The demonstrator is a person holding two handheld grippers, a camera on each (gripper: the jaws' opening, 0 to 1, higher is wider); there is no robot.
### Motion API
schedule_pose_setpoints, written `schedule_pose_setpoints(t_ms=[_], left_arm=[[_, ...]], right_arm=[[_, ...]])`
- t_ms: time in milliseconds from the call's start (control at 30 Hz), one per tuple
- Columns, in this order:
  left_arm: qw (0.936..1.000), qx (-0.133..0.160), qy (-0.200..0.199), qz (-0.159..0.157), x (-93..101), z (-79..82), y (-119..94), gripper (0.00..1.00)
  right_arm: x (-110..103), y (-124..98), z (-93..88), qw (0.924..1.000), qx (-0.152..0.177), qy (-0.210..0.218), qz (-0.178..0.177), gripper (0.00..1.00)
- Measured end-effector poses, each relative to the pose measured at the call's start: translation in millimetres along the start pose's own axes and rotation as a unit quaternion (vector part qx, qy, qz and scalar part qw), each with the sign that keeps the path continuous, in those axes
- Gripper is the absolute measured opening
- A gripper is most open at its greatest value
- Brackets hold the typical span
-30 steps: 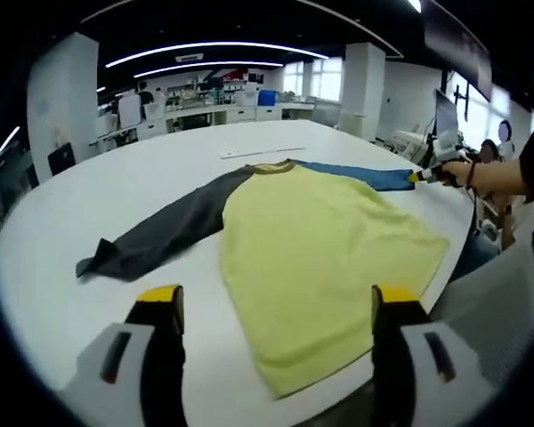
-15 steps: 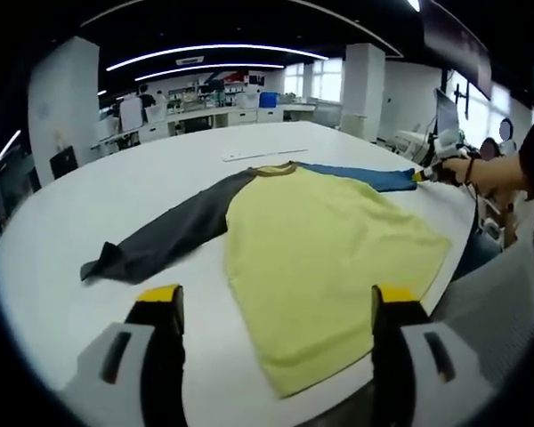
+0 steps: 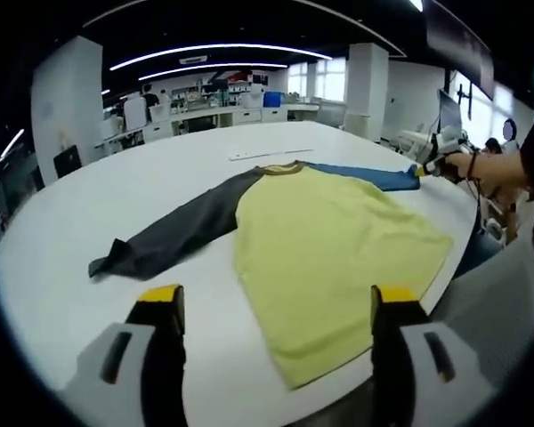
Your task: Fold the garment on the visible template until the final outline fits inside the template.
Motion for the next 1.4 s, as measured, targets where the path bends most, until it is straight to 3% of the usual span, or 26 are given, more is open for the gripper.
schedule_pose_setpoints(t_ms=[167,200,300,600,900,1100,1400], left_arm=[[0.9999,0.009,-0.01,-0.004,-0.6,1.8,-2,0.88],[0.9999,0.009,-0.009,-0.004,-0.1,1.9,-2,0.88],[1.0,0.003,0.0,-0.007,0.6,0.4,-2,0.89],[1.0,-0.003,0.007,-0.004,-1.2,-1.9,-4,0.9],[0.9999,0.011,0.003,0.004,-9.8,3.9,-8,0.9],[0.9999,0.01,-0.002,0.004,-10.3,2.5,-9,0.9],[1.0,0.006,0.0,0.0,-10.2,-0.8,-9,0.89]], right_arm=[[-8,-2,10.4,1.0,0.004,-0.004,0.005,0.0],[-17,-6,10.7,0.9999,0.006,-0.007,0.006,0.0],[-12,-1,19.7,0.9998,0.008,-0.012,0.01,0.0],[-33,-3,35.6,0.9991,0.013,-0.032,0.026,0.0],[-58,-1,46.3,0.9976,0.005,-0.05,0.046,0.0],[-76,-1,52.3,0.9958,-0.001,-0.076,0.05,0.0],[-107,1,55.7,0.9938,-0.007,-0.081,0.076,0.0]])
Point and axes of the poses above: the point that each gripper's makers call its tool centre point, and the gripper's own axes: y roughly forward along the fingers, x roughly to its right, z roughly out of its top, the point moved 4 cm from there along -y, roughly backward along the fingers, and after that the axes turned 9 degrees about z, right-handed, at the moved point
